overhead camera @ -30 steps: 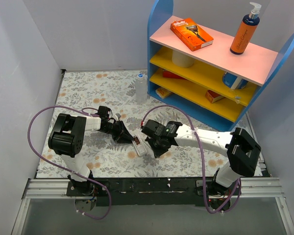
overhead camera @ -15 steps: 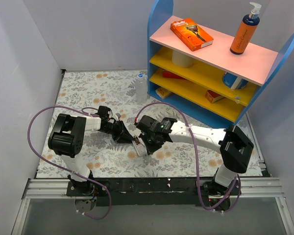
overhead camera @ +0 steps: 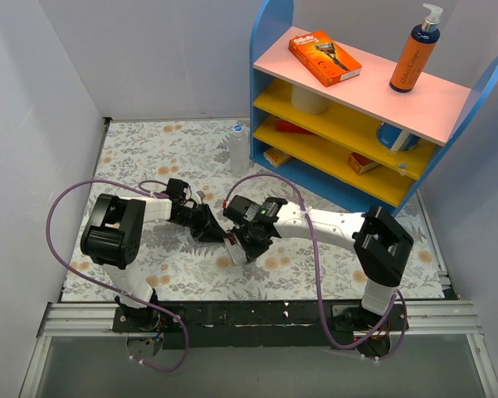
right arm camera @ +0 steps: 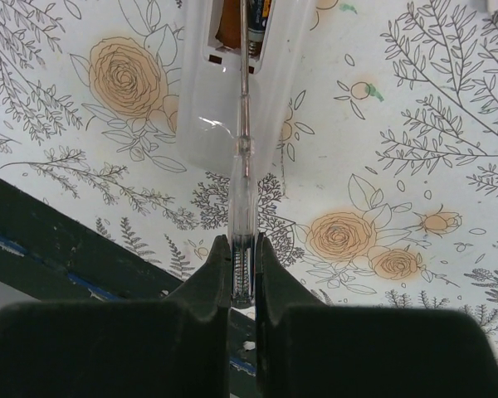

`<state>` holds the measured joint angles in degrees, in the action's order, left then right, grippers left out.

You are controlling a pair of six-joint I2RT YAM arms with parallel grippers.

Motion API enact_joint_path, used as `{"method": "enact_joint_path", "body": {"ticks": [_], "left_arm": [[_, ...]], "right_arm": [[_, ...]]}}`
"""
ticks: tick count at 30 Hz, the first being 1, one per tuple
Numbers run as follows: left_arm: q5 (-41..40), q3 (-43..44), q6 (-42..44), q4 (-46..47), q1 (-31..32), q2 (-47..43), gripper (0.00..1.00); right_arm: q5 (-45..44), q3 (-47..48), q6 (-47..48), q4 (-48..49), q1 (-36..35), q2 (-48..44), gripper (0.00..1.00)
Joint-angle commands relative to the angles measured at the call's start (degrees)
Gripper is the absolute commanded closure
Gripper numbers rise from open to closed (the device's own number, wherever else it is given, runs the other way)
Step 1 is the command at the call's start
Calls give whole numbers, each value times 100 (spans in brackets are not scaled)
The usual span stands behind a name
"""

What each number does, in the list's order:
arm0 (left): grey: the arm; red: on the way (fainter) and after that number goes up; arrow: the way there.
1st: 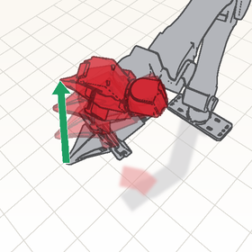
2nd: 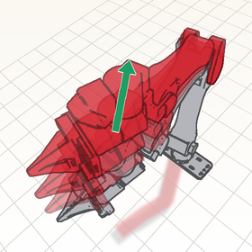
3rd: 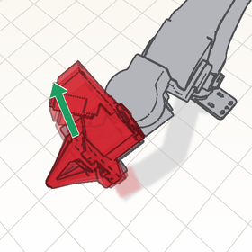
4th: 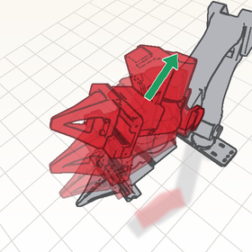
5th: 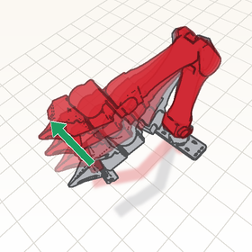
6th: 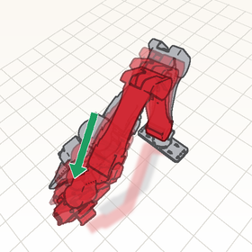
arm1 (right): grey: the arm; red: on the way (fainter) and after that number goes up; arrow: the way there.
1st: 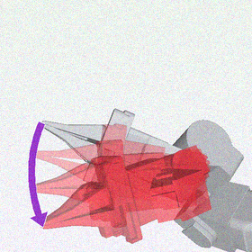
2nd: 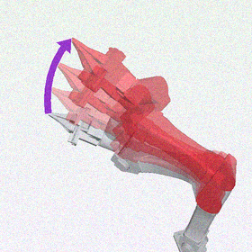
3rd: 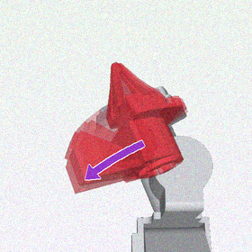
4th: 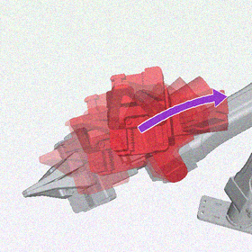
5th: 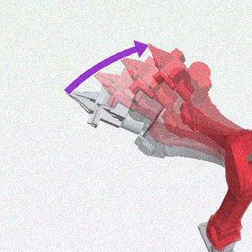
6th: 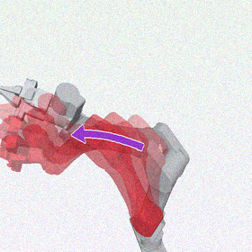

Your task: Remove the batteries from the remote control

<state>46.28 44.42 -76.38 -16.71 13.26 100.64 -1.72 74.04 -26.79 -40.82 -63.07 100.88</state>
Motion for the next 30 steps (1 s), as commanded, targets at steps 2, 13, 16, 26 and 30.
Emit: {"method": "enact_joint_path", "body": {"ticks": [2, 13, 16, 26, 30], "left_arm": [[-366, 49, 141, -8, 72, -203, 100], [-401, 49, 141, -25, 81, -212, 100], [-427, 57, 141, -25, 81, -229, 100], [-453, 75, 150, -25, 124, -326, 100], [-576, 93, 141, -17, 230, -413, 100]], "right_arm": [[-478, 549, -151, -646, -4, 239, 99], [-681, 383, -336, -620, -12, 46, 99], [-716, 409, -389, -664, -13, 37, 99], [-1050, 366, -600, -963, -13, -95, 99], [-1094, 357, -661, -1016, -13, -139, 99]]}}
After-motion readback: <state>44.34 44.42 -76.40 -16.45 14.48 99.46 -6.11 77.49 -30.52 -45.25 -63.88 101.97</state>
